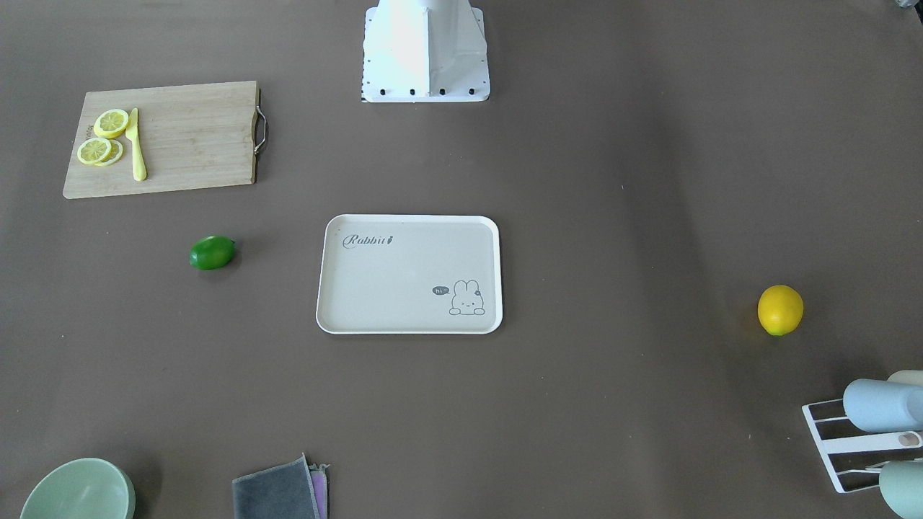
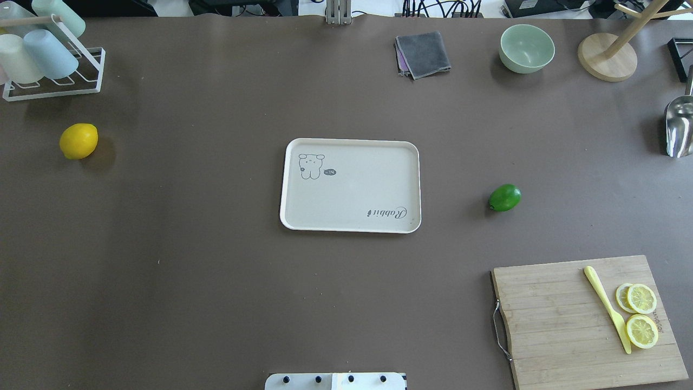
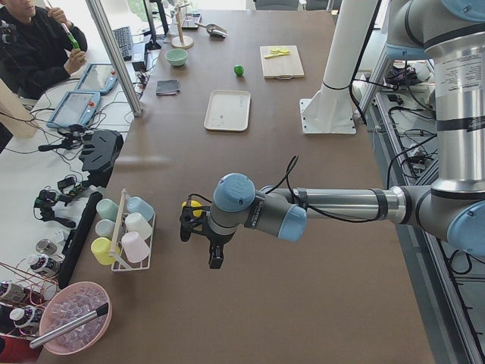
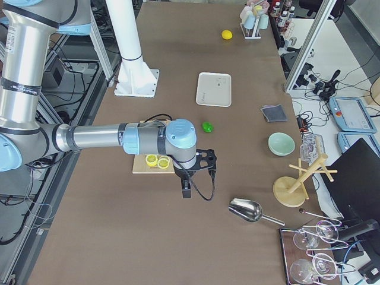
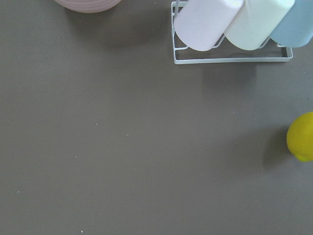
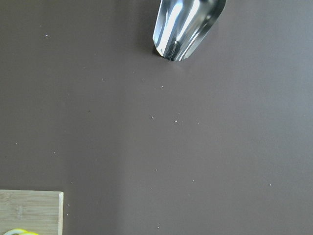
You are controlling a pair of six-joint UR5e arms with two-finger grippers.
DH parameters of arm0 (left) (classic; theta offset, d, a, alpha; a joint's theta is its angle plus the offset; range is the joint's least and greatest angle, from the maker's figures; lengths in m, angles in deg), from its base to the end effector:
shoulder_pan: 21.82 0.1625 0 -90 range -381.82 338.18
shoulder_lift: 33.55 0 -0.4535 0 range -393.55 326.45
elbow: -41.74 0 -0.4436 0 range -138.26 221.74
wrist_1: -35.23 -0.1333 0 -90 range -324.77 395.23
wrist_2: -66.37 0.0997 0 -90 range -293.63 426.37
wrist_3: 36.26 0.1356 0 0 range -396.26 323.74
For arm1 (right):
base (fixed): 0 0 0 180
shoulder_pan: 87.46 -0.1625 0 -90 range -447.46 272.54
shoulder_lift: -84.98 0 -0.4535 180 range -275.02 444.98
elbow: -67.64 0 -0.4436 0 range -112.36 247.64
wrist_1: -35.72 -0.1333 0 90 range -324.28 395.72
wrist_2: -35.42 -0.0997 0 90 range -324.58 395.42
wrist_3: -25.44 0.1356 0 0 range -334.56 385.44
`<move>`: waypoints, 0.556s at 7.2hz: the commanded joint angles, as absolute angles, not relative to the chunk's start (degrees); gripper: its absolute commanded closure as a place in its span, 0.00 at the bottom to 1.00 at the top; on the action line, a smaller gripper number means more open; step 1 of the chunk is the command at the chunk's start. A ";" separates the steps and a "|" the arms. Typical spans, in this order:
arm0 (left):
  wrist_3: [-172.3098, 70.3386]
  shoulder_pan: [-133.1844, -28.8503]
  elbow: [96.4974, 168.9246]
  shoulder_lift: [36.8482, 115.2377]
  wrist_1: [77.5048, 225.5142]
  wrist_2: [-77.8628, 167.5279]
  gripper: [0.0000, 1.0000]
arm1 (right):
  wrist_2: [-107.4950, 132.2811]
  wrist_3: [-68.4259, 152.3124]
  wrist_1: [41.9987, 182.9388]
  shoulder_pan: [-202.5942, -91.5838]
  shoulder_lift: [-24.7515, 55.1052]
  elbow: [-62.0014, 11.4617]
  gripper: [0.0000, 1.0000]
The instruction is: Place all lemons on tray
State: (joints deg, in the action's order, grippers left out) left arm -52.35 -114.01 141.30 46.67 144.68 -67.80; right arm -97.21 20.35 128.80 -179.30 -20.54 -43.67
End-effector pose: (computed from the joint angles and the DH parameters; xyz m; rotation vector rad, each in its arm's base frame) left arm -0.0576 -0.4909 0.6701 0.2242 0.7969 -0.1713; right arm 0.0551 -0.4227 0.6497 0.0900 -0.7400 -0.0717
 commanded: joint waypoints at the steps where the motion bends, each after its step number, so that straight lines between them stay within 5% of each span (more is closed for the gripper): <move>1: -52.08 -114.11 142.28 46.25 144.39 -66.01 0.02 | -97.21 20.34 128.71 -179.30 -20.66 -43.63 0.00; 4: -52.08 -114.11 141.94 46.17 143.16 -65.91 0.02 | -97.21 20.34 128.71 -179.30 -20.31 -43.63 0.00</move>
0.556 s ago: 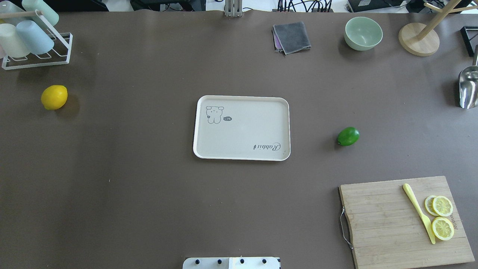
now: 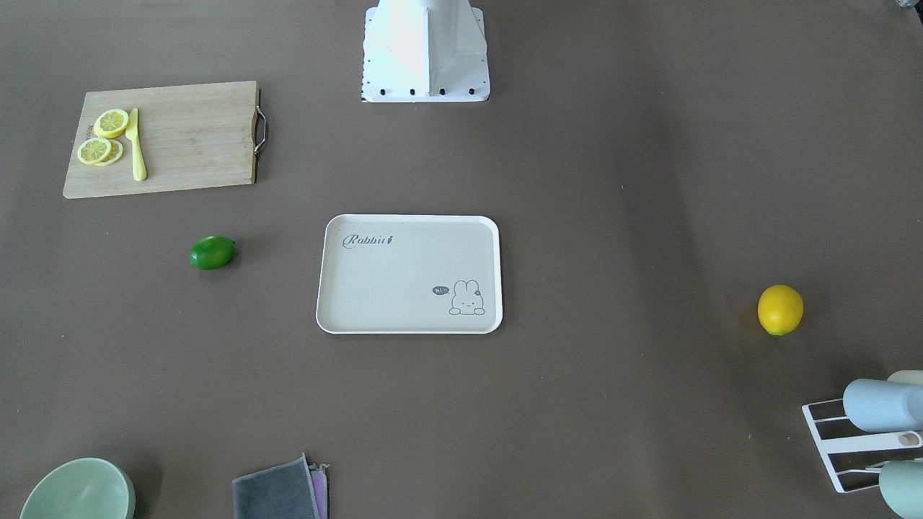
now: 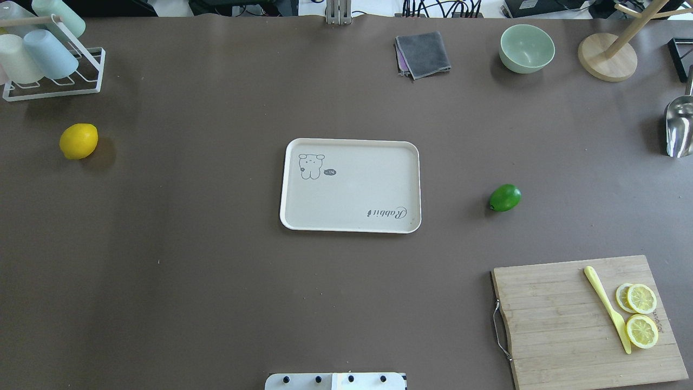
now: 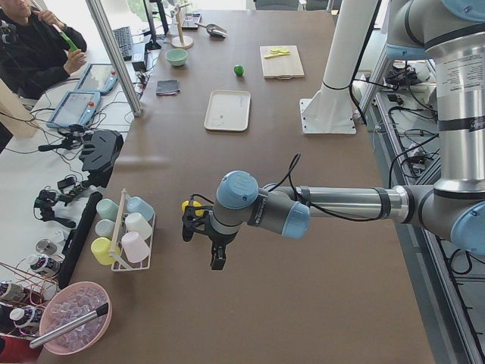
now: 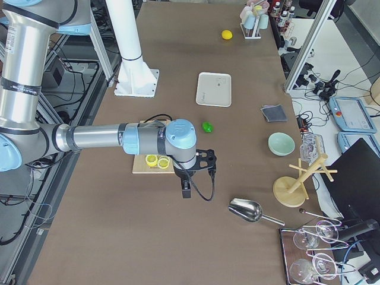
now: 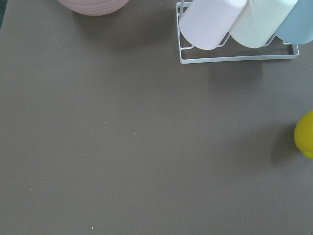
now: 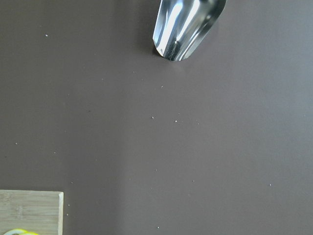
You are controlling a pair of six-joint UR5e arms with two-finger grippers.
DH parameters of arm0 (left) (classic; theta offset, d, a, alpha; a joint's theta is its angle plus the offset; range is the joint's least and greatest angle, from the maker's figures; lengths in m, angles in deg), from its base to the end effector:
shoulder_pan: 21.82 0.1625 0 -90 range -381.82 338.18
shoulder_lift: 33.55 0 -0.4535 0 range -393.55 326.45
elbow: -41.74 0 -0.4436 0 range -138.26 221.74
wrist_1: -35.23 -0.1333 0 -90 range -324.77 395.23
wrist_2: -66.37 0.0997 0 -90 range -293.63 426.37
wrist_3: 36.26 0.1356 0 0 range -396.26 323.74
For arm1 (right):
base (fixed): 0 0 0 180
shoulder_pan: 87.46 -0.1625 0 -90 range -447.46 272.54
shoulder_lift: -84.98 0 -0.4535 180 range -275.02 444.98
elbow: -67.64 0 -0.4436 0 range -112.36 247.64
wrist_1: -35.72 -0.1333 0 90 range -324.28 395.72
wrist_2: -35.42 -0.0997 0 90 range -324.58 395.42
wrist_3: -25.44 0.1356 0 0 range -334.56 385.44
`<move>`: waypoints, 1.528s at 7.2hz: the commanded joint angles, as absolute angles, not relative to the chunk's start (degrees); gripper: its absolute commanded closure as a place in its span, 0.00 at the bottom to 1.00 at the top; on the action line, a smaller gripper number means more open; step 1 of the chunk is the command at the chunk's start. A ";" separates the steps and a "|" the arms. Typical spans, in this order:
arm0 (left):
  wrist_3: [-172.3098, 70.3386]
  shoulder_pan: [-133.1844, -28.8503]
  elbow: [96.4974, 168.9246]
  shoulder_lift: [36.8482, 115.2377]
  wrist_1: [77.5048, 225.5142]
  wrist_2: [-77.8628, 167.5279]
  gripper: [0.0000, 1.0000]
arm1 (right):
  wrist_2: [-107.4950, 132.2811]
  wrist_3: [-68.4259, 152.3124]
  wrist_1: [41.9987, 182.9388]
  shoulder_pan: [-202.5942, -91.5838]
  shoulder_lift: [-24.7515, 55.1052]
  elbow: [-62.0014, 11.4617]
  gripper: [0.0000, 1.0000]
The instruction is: Place all lemons on tray
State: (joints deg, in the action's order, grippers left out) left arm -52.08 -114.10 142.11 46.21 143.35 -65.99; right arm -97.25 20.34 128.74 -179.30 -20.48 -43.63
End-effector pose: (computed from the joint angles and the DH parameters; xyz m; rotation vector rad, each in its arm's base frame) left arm -0.0614 -0.4870 0.6717 0.2155 0.7643 -0.1814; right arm 0.0550 -0.4233 0.6494 0.0914 -0.7406 -0.0724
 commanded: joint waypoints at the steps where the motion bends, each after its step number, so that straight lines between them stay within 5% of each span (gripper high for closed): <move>1: -52.08 -114.11 141.68 46.08 143.16 -65.91 0.02 | -97.39 20.43 128.71 -179.30 -20.22 -43.63 0.00; 11: -54.52 -113.76 140.98 48.18 147.71 -66.79 0.02 | -102.29 21.31 128.18 -179.22 -17.76 -43.81 0.00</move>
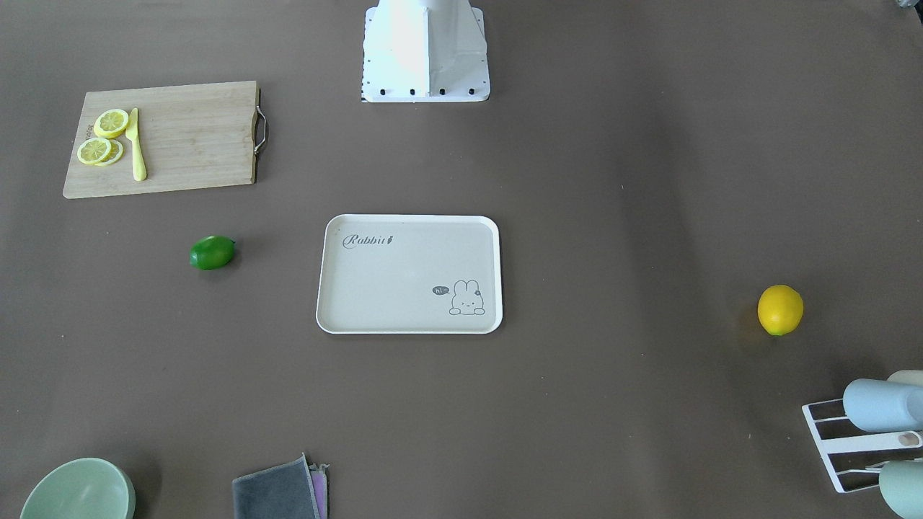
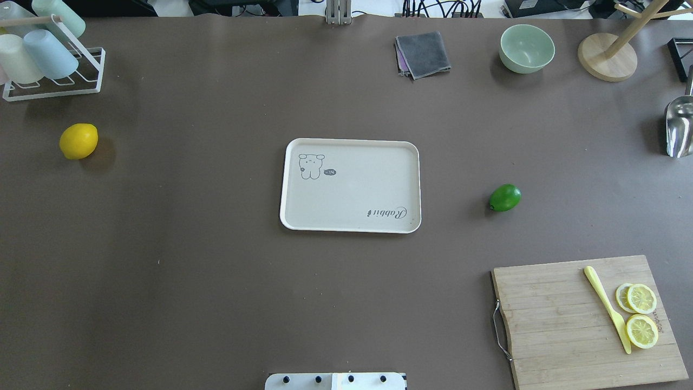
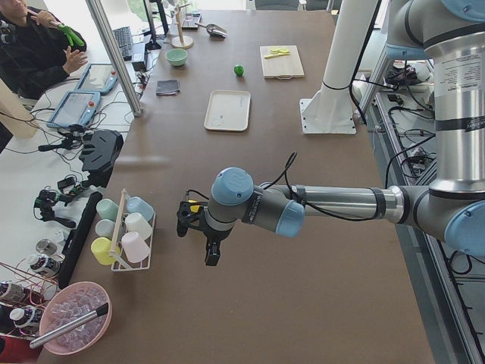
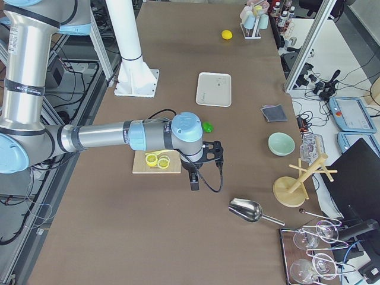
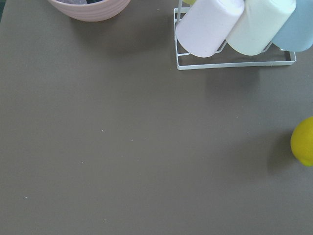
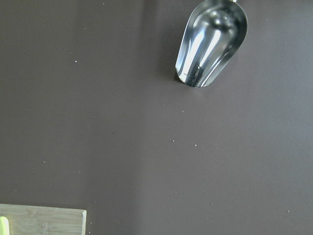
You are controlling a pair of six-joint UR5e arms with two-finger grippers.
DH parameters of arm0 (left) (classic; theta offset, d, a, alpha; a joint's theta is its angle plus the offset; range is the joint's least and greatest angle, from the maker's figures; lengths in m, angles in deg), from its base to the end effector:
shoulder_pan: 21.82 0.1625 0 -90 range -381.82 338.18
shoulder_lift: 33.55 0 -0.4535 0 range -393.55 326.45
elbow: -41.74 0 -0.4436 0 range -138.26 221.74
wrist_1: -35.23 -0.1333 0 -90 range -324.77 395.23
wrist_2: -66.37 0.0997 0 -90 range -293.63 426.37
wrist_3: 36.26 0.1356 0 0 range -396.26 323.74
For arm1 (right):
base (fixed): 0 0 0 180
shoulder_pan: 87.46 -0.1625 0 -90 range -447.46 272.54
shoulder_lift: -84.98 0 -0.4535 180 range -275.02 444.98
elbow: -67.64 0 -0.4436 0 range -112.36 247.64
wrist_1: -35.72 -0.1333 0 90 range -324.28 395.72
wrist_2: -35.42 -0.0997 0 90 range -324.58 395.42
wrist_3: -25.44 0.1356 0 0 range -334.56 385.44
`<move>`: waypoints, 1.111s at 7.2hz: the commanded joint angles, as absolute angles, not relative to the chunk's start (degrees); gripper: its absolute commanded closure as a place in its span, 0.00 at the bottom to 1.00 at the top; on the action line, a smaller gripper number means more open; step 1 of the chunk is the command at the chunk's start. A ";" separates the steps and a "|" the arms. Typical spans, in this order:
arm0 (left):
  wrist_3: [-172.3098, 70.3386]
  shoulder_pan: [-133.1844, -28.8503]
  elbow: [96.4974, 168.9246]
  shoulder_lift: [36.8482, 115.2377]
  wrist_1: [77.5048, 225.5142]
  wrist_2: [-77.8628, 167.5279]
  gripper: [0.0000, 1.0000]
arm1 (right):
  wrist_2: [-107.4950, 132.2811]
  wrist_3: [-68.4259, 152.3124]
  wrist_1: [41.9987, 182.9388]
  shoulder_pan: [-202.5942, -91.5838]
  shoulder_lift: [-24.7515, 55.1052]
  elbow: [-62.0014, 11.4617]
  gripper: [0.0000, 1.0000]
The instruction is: Place all lemons on tray
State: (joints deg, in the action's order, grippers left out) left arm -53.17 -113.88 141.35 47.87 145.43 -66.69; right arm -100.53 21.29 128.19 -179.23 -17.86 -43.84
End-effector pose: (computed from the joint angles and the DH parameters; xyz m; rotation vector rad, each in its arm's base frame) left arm -0.0588 -0.5029 0.6592 0.2540 0.7825 -0.1730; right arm 0.0496 -0.4457 0.6210 0.1431 -0.7950 -0.0824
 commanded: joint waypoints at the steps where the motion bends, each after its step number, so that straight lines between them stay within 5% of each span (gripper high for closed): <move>1: -54.01 -113.49 141.14 49.41 148.69 -66.79 0.02 | -103.44 22.53 128.62 -179.04 -16.89 -43.81 0.00; 8: -76.65 -98.13 139.57 52.74 164.86 -64.26 0.02 | -106.18 24.21 128.09 -178.07 -15.56 -44.58 0.00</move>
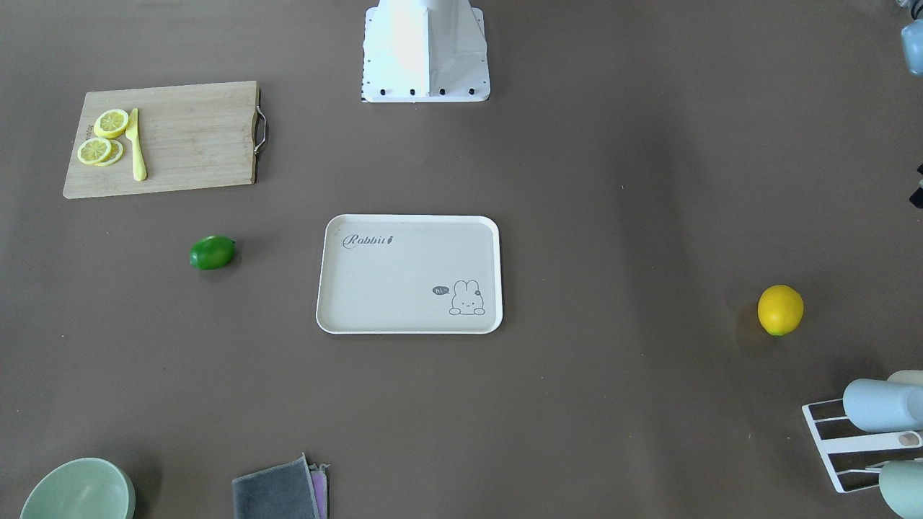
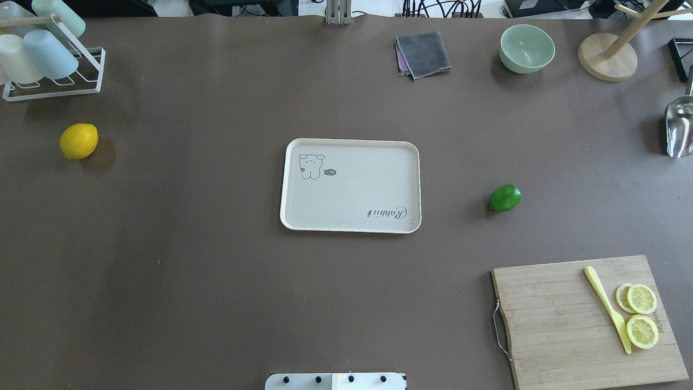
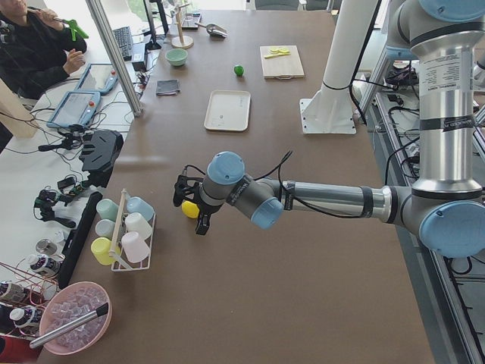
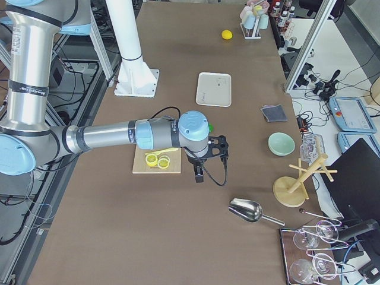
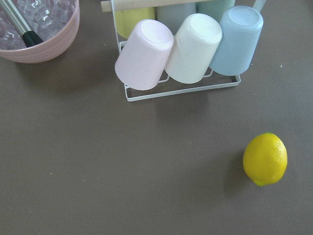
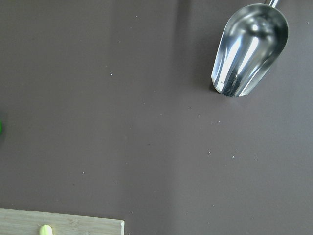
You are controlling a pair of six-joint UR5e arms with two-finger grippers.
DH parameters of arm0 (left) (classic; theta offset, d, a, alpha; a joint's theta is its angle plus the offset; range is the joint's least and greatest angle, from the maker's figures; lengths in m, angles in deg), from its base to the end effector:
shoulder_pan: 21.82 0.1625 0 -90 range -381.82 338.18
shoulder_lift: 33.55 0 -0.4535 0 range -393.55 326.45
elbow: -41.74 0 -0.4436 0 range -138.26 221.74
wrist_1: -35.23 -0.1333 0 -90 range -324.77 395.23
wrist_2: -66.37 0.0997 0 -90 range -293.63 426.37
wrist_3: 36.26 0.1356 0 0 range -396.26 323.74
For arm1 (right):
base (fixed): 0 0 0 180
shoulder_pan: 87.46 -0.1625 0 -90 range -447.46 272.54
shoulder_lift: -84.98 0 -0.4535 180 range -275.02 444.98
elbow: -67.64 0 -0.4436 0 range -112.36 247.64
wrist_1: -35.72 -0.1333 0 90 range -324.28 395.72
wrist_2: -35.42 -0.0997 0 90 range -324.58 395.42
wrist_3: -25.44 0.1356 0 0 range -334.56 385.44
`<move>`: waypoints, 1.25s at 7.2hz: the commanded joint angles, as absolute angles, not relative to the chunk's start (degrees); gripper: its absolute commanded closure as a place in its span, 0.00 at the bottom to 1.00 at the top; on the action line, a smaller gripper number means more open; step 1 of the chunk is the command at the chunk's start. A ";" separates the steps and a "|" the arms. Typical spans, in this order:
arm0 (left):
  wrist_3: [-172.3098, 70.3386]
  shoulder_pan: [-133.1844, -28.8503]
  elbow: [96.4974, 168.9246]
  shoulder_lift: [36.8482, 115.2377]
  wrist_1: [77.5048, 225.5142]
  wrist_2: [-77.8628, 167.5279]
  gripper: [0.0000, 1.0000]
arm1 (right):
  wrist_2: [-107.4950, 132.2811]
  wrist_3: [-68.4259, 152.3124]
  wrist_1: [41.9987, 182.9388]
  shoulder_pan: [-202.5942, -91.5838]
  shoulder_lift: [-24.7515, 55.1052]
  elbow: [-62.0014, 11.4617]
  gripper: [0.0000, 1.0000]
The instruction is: Place all lemons on tray
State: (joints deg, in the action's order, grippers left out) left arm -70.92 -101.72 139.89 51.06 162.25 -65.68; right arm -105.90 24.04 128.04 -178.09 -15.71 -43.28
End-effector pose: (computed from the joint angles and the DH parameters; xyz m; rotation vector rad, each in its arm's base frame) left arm 0.0531 -0.5406 0.6062 0.3438 0.9010 -0.1403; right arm 0.0325 -0.4625 0.5996 0.1445 -0.8919 -0.0743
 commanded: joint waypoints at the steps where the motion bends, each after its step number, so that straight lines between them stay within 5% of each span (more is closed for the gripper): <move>1: -76.86 -93.59 138.87 55.19 164.96 -59.02 0.02 | -108.18 26.13 128.01 -177.29 -14.87 -44.95 0.00; 6: -78.69 -85.99 122.02 63.83 177.21 -48.68 0.02 | -107.67 45.11 125.74 -171.40 -9.85 -44.60 0.00; 9: -81.34 -83.88 121.20 64.01 178.58 -48.68 0.02 | -103.28 57.50 116.16 -164.99 -9.76 -44.16 0.00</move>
